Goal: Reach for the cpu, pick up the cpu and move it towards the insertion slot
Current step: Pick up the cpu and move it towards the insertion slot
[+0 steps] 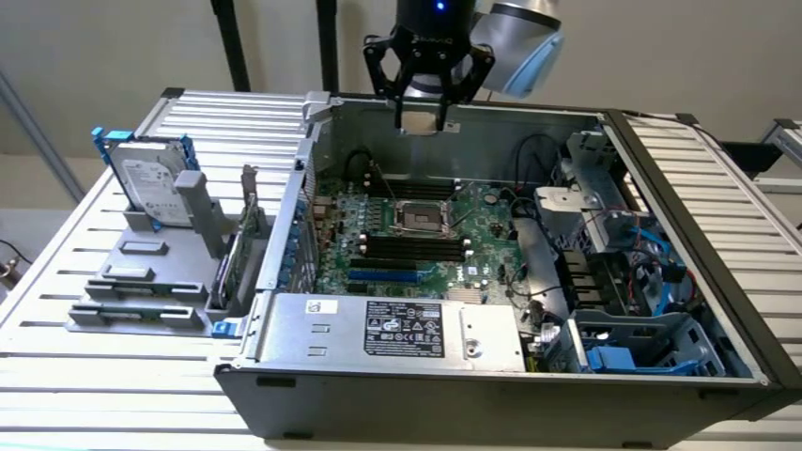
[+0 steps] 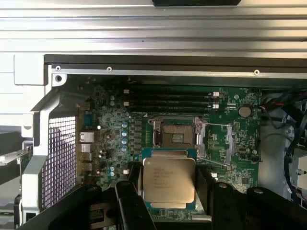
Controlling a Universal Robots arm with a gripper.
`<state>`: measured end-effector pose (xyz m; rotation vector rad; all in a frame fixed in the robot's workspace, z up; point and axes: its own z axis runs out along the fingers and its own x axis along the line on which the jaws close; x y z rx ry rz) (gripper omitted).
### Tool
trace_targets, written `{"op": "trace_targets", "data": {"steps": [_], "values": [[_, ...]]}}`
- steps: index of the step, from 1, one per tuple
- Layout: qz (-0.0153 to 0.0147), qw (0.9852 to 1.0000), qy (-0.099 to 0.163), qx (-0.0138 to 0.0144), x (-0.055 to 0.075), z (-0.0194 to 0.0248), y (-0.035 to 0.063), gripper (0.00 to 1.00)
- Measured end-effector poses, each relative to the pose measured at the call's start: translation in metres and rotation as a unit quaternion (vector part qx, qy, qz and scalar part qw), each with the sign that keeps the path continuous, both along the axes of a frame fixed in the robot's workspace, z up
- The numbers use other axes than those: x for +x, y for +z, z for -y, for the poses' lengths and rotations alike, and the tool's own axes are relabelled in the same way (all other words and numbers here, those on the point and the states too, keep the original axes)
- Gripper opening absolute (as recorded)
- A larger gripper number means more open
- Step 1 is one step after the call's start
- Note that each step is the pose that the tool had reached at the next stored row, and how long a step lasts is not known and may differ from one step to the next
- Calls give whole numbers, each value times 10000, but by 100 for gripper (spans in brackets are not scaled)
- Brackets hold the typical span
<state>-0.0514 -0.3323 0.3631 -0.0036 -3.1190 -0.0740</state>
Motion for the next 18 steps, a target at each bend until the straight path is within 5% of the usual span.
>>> {"op": "trace_targets", "data": {"steps": [10, 18], "values": [[0, 10000, -23, -70, 128, -35, -126, 55], [0, 10000, -27, -72, 138, -37, -131, 55]]}}
